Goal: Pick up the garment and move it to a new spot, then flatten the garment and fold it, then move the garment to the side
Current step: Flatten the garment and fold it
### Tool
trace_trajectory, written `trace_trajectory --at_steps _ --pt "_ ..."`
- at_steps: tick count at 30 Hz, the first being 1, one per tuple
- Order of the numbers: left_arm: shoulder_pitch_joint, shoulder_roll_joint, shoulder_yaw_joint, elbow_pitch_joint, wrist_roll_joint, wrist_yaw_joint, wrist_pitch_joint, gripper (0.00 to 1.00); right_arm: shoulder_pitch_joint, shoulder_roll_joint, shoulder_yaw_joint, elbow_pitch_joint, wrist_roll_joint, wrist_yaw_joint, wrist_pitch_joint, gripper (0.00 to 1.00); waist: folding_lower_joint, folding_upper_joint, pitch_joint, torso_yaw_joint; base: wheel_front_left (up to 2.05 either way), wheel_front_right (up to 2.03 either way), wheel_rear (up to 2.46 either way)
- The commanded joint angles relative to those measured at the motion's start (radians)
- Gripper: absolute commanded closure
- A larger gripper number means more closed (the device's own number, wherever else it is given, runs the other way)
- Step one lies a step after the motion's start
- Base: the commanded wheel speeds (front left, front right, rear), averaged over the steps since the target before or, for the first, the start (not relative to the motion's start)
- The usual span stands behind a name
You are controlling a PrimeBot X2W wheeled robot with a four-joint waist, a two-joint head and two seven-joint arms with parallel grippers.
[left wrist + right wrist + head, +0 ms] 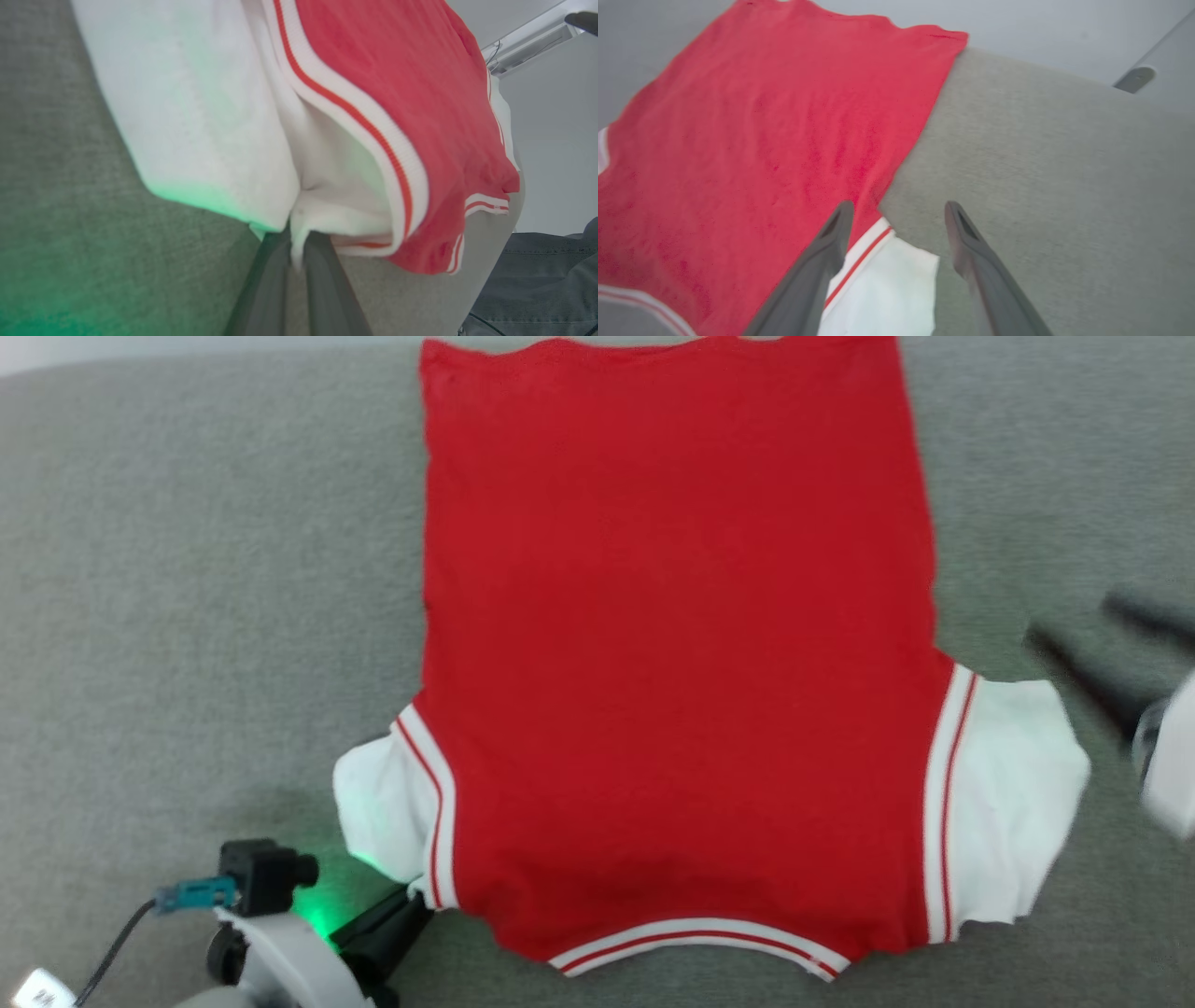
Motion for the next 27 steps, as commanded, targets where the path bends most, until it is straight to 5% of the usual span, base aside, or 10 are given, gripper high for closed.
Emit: trace_trajectory --at_steps 1,11,27 --pt "-0.04 -0.068 -0.004 0.044 0.01 0.021 0.023 1.0 -0.092 0.027 -0.018 0.076 -0.037 -0.001 -0.004 0.0 0.0001 0.0 0.037 0.048 0.0 0.0 0.0" --pt "-0.156 -0.146 -0.043 0.022 0.093 0.011 0.062 1.0 -0.635 0.144 -0.044 0.698 -0.293 -0.001 0.081 0.0 0.0001 0.0 0.171 0.212 0.0 0.0 0.0" --pt "-0.208 -0.192 -0.114 0.044 0.114 0.018 0.048 1.0 -0.961 0.177 -0.147 1.103 -0.608 -0.001 0.125 0.0 0.0001 0.0 0.288 0.314 0.0 0.0 0.0"
